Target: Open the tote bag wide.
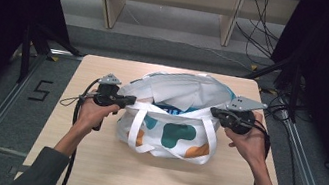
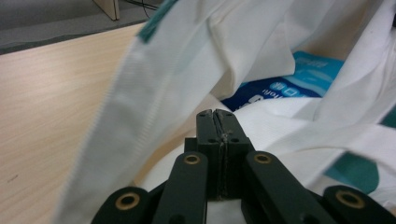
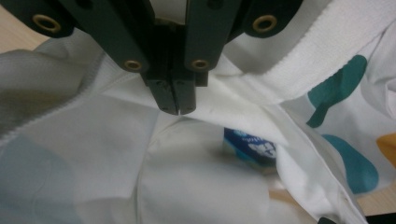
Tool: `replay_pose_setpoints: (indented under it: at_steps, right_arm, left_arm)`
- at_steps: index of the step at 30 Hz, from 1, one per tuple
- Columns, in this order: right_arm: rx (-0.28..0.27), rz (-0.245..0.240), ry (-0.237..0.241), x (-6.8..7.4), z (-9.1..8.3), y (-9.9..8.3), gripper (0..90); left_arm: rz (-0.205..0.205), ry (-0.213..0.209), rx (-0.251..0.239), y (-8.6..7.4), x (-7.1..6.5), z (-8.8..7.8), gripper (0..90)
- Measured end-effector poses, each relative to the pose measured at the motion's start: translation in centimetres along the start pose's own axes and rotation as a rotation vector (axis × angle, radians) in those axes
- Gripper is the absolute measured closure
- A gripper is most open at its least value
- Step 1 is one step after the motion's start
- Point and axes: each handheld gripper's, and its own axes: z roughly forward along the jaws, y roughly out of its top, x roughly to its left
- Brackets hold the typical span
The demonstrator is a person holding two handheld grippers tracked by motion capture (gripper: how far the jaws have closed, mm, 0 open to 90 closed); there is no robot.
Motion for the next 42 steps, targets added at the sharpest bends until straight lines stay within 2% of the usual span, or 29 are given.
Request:
replay_pose_setpoints:
  at_steps: [2,3,5,8,10,14,15,17,18,20,21,22,24,25,26,27,28,29,30,31,32,34,35,36,37,38,39,40,42]
  right_arm:
    - [0.014,0.017,-0.003,0.0,0.3,-0.7,90.0]
    - [0.016,0.009,0.002,-0.1,0.4,-0.9,90.0]
    - [0.014,0.028,0.000,-0.1,0.7,-1.5,90.0]
    - [0.025,0.046,0.004,0.0,0.8,-2.2,90.0]
    - [0.029,0.047,0.007,-0.2,1.3,-3.0,90.0]
    - [0.024,0.054,0.024,-0.3,1.5,-3.6,90.0]
    - [0.034,0.083,0.020,0.1,1.4,-3.9,90.0]
    - [0.040,0.075,0.014,0.2,1.5,-4.2,90.0]
    - [0.039,0.085,0.014,0.3,1.5,-4.3,90.0]
    - [0.036,0.081,0.016,0.2,1.5,-4.3,90.0]
    - [0.033,0.088,0.016,0.2,1.4,-4.3,90.0]
    - [0.025,0.063,-0.006,0.4,1.1,-3.7,90.0]
    - [0.027,0.042,-0.009,0.4,0.9,-3.4,90.0]
    - [-0.014,0.026,-0.007,0.8,0.5,-2.1,90.0]
    - [-0.020,0.031,0.001,0.9,0.3,-1.6,90.0]
    - [-0.020,0.031,0.001,0.9,0.3,-1.6,90.0]
    - [-0.051,0.030,0.024,1.6,0.5,0.0,90.0]
    - [-0.051,0.030,0.024,1.6,0.5,0.0,90.0]
    - [-0.050,-0.008,0.044,2.1,1.3,1.3,90.0]
    - [-0.050,-0.008,0.044,2.1,1.3,1.3,90.0]
    - [-0.027,-0.035,0.064,2.9,2.3,2.4,90.0]
    - [-0.012,-0.036,0.073,3.2,2.7,2.7,90.0]
    - [0.037,-0.038,0.106,3.9,4.0,2.9,90.0]
    - [0.037,-0.038,0.106,3.9,4.0,2.9,90.0]
    - [0.064,-0.045,0.121,4.0,4.3,2.9,90.0]
    - [0.130,-0.052,0.171,4.3,5.2,2.3,90.0]
    - [0.130,-0.052,0.171,4.3,5.2,2.3,90.0]
    - [0.158,-0.057,0.211,4.6,5.3,1.7,90.0]
    - [0.160,-0.074,0.230,4.8,5.2,1.4,90.0]
  left_arm:
    - [-0.002,-0.002,0.016,-0.5,0.0,0.5,89.0]
    - [-0.004,-0.005,0.024,-0.8,0.0,0.7,89.0]
    - [0.013,-0.008,0.046,-1.2,0.1,1.1,89.2]
    - [0.001,-0.010,0.045,-1.6,0.1,1.5,89.4]
    - [0.018,0.006,0.068,-2.0,0.2,1.5,89.4]
    - [0.025,0.011,0.074,-2.5,0.4,1.5,89.5]
    - [0.030,0.013,0.078,-2.9,0.3,1.7,89.6]
    - [0.022,0.025,0.060,-3.0,0.0,1.9,89.6]
    - [0.048,0.020,0.085,-2.8,0.1,1.7,89.5]
    - [0.042,0.020,0.081,-2.7,0.1,1.6,89.6]
    - [0.045,0.025,0.079,-2.6,0.1,1.5,89.5]
    - [0.038,0.025,0.067,-2.1,0.0,1.2,89.4]
    - [0.043,0.019,0.059,-1.7,-0.2,1.0,89.4]
    - [0.042,0.014,0.028,-0.8,-0.6,0.7,89.2]
    - [0.064,0.023,0.021,-0.1,-0.9,0.5,89.1]
    - [0.064,0.023,0.021,-0.1,-0.9,0.5,89.0]
    - [0.087,0.017,0.003,1.6,-1.6,0.4,89.0]
    - [0.087,0.017,0.003,1.6,-1.6,0.4,89.0]
    - [0.134,0.038,0.023,3.3,-2.0,0.8,89.0]
    - [0.134,0.038,0.023,3.3,-2.0,0.8,88.9]
    - [0.144,0.042,0.046,4.6,-2.2,1.8,88.9]
    - [0.151,0.043,0.065,5.2,-2.2,2.4,88.9]
    - [0.153,0.059,0.093,5.8,-2.2,3.5,88.8]
    - [0.153,0.059,0.093,5.8,-2.2,3.5,88.8]
    - [0.154,0.056,0.119,6.1,-1.9,4.1,88.8]
    - [0.138,0.062,0.132,6.3,-1.6,5.0,89.0]
    - [0.138,0.062,0.132,6.3,-1.6,5.0,89.1]
    - [0.105,0.072,0.138,6.4,-1.0,5.9,89.2]
    - [0.090,0.084,0.154,6.3,-0.5,6.4,89.2]
